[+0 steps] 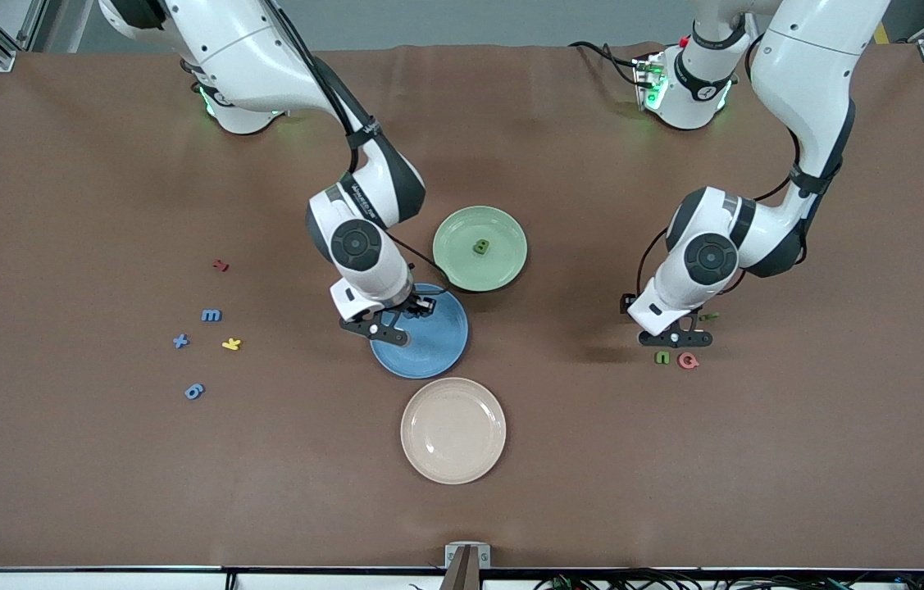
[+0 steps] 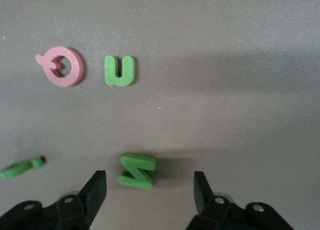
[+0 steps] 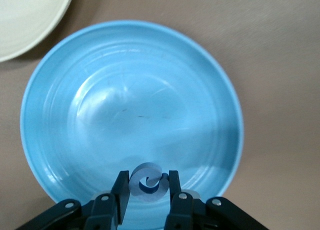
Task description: Sort letters by color into matching plates
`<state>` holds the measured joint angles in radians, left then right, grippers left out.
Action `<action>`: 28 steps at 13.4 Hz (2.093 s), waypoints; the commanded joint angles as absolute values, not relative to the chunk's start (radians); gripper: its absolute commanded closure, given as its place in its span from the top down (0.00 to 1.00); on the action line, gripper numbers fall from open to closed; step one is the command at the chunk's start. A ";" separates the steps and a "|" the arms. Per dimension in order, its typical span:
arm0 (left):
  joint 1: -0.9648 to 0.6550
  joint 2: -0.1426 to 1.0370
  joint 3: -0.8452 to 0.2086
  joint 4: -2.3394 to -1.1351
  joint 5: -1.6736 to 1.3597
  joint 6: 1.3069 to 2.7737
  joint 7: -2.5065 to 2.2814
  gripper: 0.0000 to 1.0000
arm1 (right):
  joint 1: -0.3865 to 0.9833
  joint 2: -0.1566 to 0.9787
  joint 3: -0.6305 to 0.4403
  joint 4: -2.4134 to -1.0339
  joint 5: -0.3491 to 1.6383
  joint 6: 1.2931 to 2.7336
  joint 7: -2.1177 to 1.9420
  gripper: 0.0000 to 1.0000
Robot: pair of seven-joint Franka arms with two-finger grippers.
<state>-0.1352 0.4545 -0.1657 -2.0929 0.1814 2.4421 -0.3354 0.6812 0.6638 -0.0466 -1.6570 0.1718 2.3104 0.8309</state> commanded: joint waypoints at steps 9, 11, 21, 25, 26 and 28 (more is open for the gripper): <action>-0.077 0.457 -0.176 -2.172 0.202 2.539 -0.193 0.59 | 0.622 0.556 -0.077 -1.621 0.172 2.090 0.742 1.00; -0.075 0.472 -0.176 -2.171 0.202 2.566 -0.198 0.54 | 0.519 0.447 -0.078 -1.626 0.172 1.924 0.596 1.00; -0.089 0.377 -0.271 -2.096 0.187 2.481 -0.418 0.00 | 0.031 0.339 -0.080 -1.828 0.046 1.983 -0.193 1.00; -0.098 0.383 -0.388 -2.017 0.187 2.338 -0.585 0.00 | -0.015 0.342 -0.080 -1.995 0.044 2.238 -0.229 0.96; -0.107 0.387 -0.412 -2.016 0.189 2.338 -0.639 0.00 | -0.014 0.353 -0.080 -2.012 0.044 2.264 -0.229 0.94; -0.158 0.390 -0.423 -2.017 0.189 2.338 -0.736 0.00 | -0.012 0.400 -0.080 -2.023 0.044 2.337 -0.229 0.88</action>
<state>-0.1198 0.3822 -0.4153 -2.0262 0.1819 2.3527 -0.6534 -0.0057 0.3803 -0.0930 -1.9992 0.0548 2.2768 -0.2262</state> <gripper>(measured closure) 0.648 0.079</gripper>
